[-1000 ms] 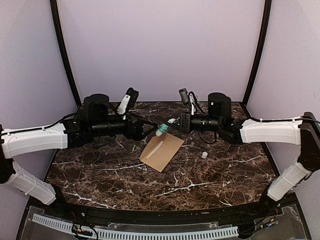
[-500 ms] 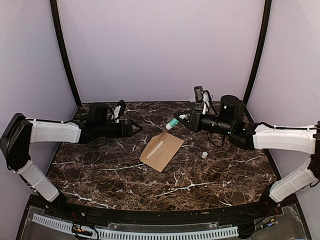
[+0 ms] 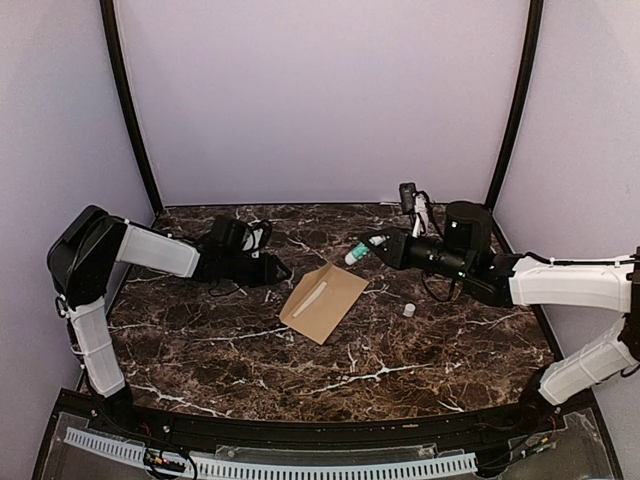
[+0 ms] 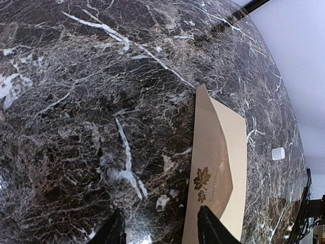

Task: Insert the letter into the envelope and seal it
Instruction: Place the solid glue at the center of the board.

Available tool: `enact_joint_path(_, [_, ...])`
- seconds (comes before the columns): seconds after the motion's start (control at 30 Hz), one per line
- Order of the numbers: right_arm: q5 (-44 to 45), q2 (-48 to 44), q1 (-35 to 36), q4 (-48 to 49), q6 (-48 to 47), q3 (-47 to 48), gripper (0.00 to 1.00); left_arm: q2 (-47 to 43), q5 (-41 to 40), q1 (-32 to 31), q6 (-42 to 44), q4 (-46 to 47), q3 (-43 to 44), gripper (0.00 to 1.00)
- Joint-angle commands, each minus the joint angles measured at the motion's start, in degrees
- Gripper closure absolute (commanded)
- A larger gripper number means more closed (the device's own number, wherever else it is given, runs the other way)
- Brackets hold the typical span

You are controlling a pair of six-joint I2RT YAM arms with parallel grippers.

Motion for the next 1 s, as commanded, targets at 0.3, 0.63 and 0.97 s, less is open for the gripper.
enact_joint_path(0.3, [3.3,-0.9,-2.4,3.6,2.8,-2.6,1.00,4.1,2.2,-2.3,2.6,-2.8,3.9,0.58])
enact_joint_path(0.63, [3.5,-0.8,-2.6,3.4,3.3,-2.9,1.00,5.2,-0.8,-6.2,6.0,-5.6,6.8,0.59])
enact_joint_path(0.97, [2.7,0.5,-2.6,5.0,4.5,-3.4,1.00,6.3,-2.3,-9.1,6.8,-6.6,8.8,0.60])
